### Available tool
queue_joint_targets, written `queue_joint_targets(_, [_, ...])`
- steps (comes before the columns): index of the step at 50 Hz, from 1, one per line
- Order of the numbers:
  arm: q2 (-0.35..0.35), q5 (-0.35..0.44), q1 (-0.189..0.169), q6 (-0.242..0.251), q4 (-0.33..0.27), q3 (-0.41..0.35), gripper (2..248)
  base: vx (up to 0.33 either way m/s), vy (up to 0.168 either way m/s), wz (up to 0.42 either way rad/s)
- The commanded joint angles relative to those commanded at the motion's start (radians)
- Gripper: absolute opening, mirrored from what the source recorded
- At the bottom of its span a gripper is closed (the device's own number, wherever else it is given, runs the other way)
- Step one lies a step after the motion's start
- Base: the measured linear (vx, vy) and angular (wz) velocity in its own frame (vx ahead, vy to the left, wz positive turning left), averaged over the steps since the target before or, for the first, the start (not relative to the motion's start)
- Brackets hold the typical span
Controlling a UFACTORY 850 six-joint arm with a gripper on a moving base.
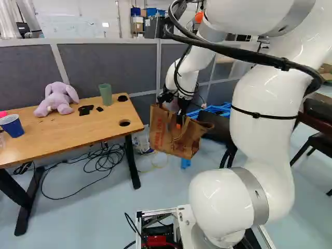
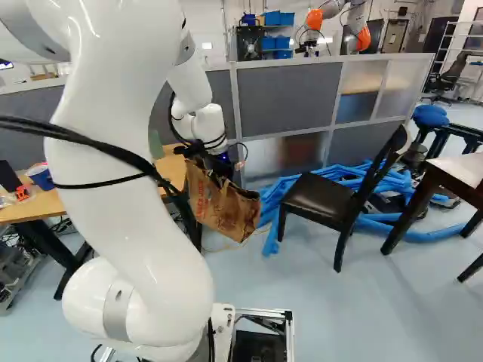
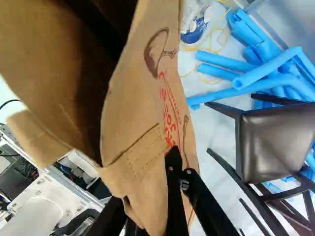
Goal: Pick up the bag on the ground and place it on the table
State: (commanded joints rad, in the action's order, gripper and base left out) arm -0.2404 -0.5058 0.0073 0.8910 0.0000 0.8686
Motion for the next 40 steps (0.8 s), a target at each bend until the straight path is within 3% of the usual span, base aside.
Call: queue_joint_targets(40, [0.107, -0.12, -0.013, 0.0, 0.0, 0.022, 18, 0.0, 0.0, 0.0])
